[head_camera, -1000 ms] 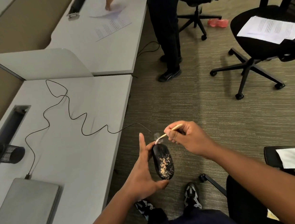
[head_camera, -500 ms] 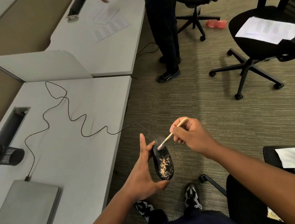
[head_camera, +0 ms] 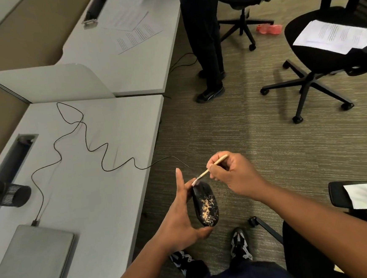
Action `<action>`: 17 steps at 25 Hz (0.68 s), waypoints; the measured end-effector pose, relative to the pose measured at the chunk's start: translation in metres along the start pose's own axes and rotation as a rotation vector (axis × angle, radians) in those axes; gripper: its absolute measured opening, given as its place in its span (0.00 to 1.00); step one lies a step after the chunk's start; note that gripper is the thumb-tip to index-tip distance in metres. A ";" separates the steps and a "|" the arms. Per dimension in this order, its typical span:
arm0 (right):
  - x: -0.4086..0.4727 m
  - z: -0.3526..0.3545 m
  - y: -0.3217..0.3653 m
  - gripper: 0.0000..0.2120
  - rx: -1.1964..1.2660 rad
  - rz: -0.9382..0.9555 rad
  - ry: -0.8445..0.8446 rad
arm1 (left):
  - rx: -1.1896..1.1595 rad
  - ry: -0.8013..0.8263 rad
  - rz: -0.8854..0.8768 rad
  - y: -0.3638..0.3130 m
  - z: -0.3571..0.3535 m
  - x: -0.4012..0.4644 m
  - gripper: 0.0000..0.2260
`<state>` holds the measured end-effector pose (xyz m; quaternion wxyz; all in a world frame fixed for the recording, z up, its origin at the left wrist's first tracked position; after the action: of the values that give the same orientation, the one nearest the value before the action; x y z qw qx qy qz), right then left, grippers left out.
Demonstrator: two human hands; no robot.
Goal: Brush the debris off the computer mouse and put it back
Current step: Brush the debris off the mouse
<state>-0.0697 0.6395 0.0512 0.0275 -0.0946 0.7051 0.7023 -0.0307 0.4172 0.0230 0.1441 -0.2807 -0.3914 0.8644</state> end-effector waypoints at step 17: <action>0.000 0.002 -0.009 0.05 0.057 -0.023 -0.078 | -0.012 -0.041 0.009 -0.002 0.003 0.000 0.71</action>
<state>-0.0679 0.6419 0.0425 0.0659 -0.0745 0.7220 0.6847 -0.0318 0.4170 0.0264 0.1306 -0.2656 -0.3981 0.8683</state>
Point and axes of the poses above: each hand's wrist, its own x-axis towards the middle knuckle, its own z-axis out of the back of the hand, y = z × x, the point moved 2 cm from there along x, towards the middle knuckle, and after that the axes turned 5 degrees about x, right-handed, at the moved point
